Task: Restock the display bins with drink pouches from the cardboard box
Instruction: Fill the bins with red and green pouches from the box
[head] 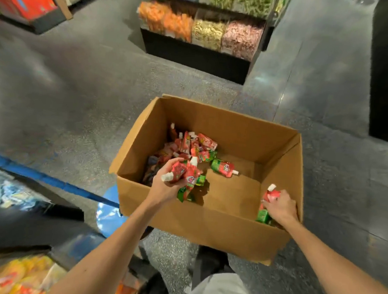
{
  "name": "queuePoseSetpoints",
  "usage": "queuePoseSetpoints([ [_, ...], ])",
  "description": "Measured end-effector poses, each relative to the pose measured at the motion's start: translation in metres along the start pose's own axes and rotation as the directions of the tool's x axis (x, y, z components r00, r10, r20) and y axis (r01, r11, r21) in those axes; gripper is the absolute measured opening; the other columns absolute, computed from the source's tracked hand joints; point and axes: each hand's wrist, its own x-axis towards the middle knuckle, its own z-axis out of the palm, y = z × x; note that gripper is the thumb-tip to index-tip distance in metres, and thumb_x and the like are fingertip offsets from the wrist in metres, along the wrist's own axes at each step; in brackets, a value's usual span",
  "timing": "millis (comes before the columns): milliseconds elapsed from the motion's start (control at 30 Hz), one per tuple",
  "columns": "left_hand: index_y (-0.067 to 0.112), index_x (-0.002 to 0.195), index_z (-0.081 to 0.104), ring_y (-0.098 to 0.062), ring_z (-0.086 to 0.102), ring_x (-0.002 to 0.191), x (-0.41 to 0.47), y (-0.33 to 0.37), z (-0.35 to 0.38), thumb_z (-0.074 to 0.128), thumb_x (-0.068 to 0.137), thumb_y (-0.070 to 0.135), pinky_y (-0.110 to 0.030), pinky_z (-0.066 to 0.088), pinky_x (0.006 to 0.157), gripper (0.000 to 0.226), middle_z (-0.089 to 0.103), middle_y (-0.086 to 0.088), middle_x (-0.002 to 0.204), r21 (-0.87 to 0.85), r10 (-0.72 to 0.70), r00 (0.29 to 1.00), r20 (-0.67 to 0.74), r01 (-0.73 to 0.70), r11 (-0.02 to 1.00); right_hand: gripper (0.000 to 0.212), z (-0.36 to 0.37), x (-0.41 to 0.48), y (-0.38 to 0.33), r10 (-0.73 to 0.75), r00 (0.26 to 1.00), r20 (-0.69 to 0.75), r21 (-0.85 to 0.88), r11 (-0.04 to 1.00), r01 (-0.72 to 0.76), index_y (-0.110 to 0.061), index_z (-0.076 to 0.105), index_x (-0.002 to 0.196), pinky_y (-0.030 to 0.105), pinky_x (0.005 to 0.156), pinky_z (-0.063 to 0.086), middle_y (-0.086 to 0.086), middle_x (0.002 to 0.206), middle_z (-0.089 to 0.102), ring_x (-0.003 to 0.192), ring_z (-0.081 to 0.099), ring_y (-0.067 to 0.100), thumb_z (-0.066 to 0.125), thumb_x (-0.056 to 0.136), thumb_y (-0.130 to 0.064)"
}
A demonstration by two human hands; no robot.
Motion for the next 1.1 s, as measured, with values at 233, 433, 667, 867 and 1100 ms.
queuePoseSetpoints([
  [233, 0.029, 0.124, 0.059, -0.015, 0.063, 0.113, -0.002, -0.025, 0.005, 0.079, 0.078, 0.005, -0.033, 0.054, 0.097, 0.056, 0.066, 0.001, 0.119, -0.09, -0.133, 0.991, -0.005, 0.132, 0.987, 0.048, -0.017, 0.023, -0.002, -0.028, 0.999, 0.018, 0.01, 1.0, 0.028, -0.007, 0.056, 0.119, 0.033, 0.083, 0.047, 0.021, 0.117, 0.066, 0.106, 0.063, 0.037, 0.082, 0.08, -0.019],
  [433, 0.034, 0.121, 0.061, -0.017, 0.066, 0.108, 0.003, -0.019, 0.0, 0.078, 0.08, 0.003, -0.036, 0.058, 0.089, 0.054, 0.067, 0.0, 0.118, -0.2, -0.186, 0.982, 0.034, 0.189, 0.961, 0.048, -0.011, 0.005, -0.031, -0.073, 0.993, 0.09, 0.304, 0.952, 0.042, -0.017, 0.058, 0.11, 0.032, 0.064, 0.052, 0.006, 0.104, 0.066, 0.087, 0.063, 0.021, 0.087, 0.072, -0.015],
  [667, 0.026, 0.123, 0.063, -0.023, 0.073, 0.099, -0.006, 0.048, -0.031, 0.078, 0.082, 0.004, -0.044, 0.06, 0.084, 0.049, 0.075, -0.005, 0.109, -0.445, -0.224, 0.974, 0.036, 0.216, 0.869, 0.061, -0.036, -0.048, -0.137, -0.3, 0.807, 0.509, 0.758, 0.6, -0.255, -0.001, 0.055, 0.118, 0.04, 0.068, 0.06, 0.019, 0.117, 0.069, 0.091, 0.074, 0.029, 0.083, 0.064, -0.006],
  [867, 0.011, 0.121, 0.065, -0.027, 0.072, 0.094, -0.051, 0.125, -0.118, 0.072, 0.083, 0.002, -0.037, 0.059, 0.074, 0.04, 0.073, -0.016, 0.11, -0.59, -0.11, 0.99, -0.085, 0.039, 0.806, 0.032, -0.057, -0.173, -0.233, -0.676, 0.477, 0.561, 0.822, 0.52, -0.23, -0.008, 0.071, 0.1, 0.042, 0.072, 0.062, 0.014, 0.092, 0.073, 0.081, 0.073, 0.026, 0.075, 0.068, -0.007],
  [1100, 0.009, 0.092, 0.075, -0.018, 0.073, 0.074, -0.163, 0.183, -0.226, 0.077, 0.075, 0.004, -0.029, 0.058, 0.064, 0.018, 0.076, -0.007, 0.084, -0.482, 0.079, 0.9, -0.428, -0.301, 0.823, 0.073, -0.065, -0.334, -0.29, -0.872, 0.016, 0.49, 0.841, 0.468, -0.27, -0.008, 0.069, 0.118, 0.042, 0.081, 0.059, 0.016, 0.111, 0.072, 0.095, 0.072, 0.029, 0.093, 0.05, -0.022],
])
